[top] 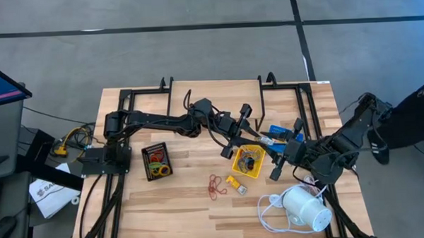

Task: Pick & Place Office Desk Supplies
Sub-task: Put the yellow crayon box into the blue bin

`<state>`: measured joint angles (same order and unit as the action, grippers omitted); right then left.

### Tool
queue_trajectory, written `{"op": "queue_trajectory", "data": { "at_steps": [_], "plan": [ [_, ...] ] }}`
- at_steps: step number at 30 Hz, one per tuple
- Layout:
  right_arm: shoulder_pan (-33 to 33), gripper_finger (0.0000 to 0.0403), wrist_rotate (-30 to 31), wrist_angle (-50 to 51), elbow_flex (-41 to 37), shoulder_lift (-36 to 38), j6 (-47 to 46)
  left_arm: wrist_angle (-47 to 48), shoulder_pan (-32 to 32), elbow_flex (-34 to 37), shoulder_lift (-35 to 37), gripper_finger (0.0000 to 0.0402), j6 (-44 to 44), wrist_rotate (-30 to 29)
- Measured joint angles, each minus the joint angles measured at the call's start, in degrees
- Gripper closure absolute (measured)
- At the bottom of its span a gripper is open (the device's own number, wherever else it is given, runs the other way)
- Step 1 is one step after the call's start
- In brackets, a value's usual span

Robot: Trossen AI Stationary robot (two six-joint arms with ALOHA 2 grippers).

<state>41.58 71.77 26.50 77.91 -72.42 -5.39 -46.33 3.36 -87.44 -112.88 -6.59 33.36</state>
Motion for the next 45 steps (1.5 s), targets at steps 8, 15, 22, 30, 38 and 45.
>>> {"op": "queue_trajectory", "data": {
  "at_steps": [8, 15, 22, 30, 38, 45],
  "plan": [
    [0.0, 0.0274, 0.0, -0.09, 0.0, 0.02, 0.69, 0.0, 0.0, 0.0, 0.0, 0.0336, -0.02, -0.02],
    [0.0, 0.03, -0.04, -0.33, 0.0, 0.02, 0.9, -0.02, 0.0, -0.01, 0.0, 0.0336, -0.2, -0.17],
    [0.0, 0.0291, -0.07, -0.44, 0.0, 0.15, 0.39, -0.02, 0.0, -0.02, 0.0, 0.0336, -0.2, -0.11],
    [0.0, 0.0285, -0.11, -0.67, 0.0, 0.17, 0.26, 0.02, 0.0, -0.02, 0.0, 0.0336, -0.2, 0.02],
    [0.02, 0.0303, -0.2, -0.66, 0.0, 0.17, 0.28, 0.02, 0.0, -0.02, 0.0, 0.0336, -0.45, -0.04],
    [0.02, 0.0318, -0.22, -0.68, 0.0, 0.17, 0.29, 0.0, 0.0, -0.02, 0.0, 0.0336, -0.55, -0.13]
  ]
}}
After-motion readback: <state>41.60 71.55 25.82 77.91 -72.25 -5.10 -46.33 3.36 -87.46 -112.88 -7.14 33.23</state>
